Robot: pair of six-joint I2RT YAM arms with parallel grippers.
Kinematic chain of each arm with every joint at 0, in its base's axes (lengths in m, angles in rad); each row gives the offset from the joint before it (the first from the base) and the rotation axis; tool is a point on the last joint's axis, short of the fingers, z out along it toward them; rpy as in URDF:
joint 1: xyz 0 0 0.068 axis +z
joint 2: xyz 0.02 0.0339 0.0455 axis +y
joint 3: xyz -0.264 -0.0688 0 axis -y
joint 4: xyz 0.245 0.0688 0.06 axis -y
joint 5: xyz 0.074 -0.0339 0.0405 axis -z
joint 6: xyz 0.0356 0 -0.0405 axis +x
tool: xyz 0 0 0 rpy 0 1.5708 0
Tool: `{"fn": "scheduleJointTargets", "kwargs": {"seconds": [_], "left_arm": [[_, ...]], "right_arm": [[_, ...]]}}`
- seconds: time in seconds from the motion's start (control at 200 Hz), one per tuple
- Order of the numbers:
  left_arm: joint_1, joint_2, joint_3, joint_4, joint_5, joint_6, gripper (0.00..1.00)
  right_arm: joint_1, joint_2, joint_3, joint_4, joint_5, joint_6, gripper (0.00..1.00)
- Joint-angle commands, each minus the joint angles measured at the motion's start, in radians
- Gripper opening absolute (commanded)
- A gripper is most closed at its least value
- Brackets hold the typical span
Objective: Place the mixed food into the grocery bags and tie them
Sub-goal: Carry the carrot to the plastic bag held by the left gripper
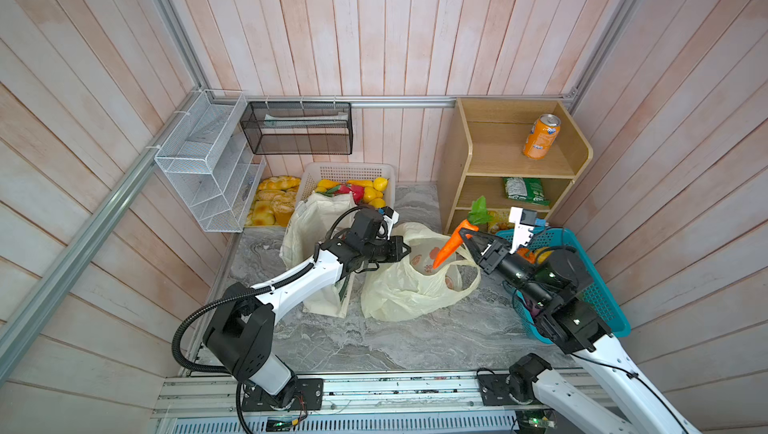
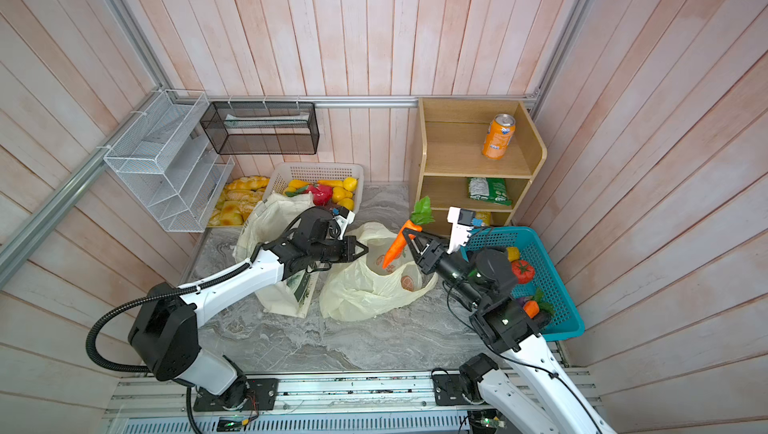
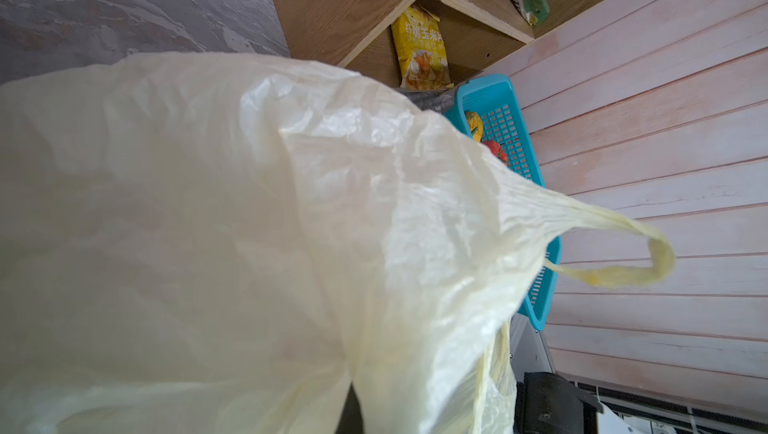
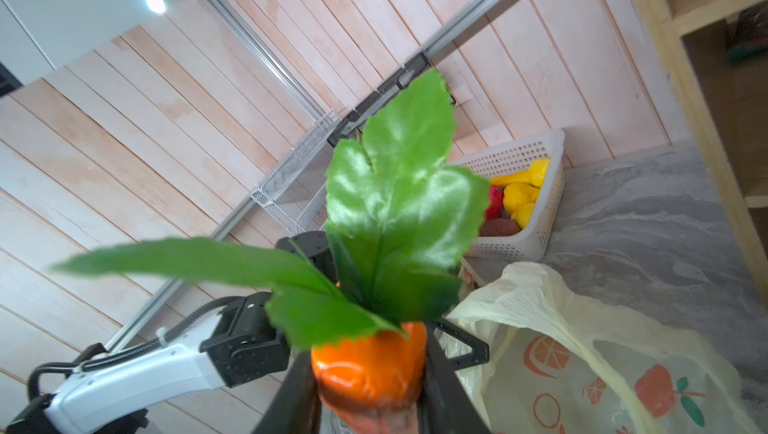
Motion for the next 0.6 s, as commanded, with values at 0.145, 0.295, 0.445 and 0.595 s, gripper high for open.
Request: {"fn": "scheduleJointTargets", "kwargs": {"seconds": [0.145,0.295,0.445,0.595], "left_arm": [[-0.025,0.007,0.050,-0.019,-0.001,0.000,0.00],[-0.030,0.009,0.055,-0.017,0.008,0.001,0.00],[-0.030,0.011,0.059,0.000,0.013,-0.007,0.00],[-0.031,0.029,0.088,0.006,0.015,-0.015,0.00]], "right_arm": [[0.076,0.119,-0.112,0.189,0.282,-0.179,0.19],[0.076,0.154,-0.155,0.227,0.316,-0.221,0.18],[0.080,0.172,-0.204,0.237,0.288,-0.273,0.18],[0.092,0.168,-0.249,0.173,0.226,-0.335,0.18]]}}
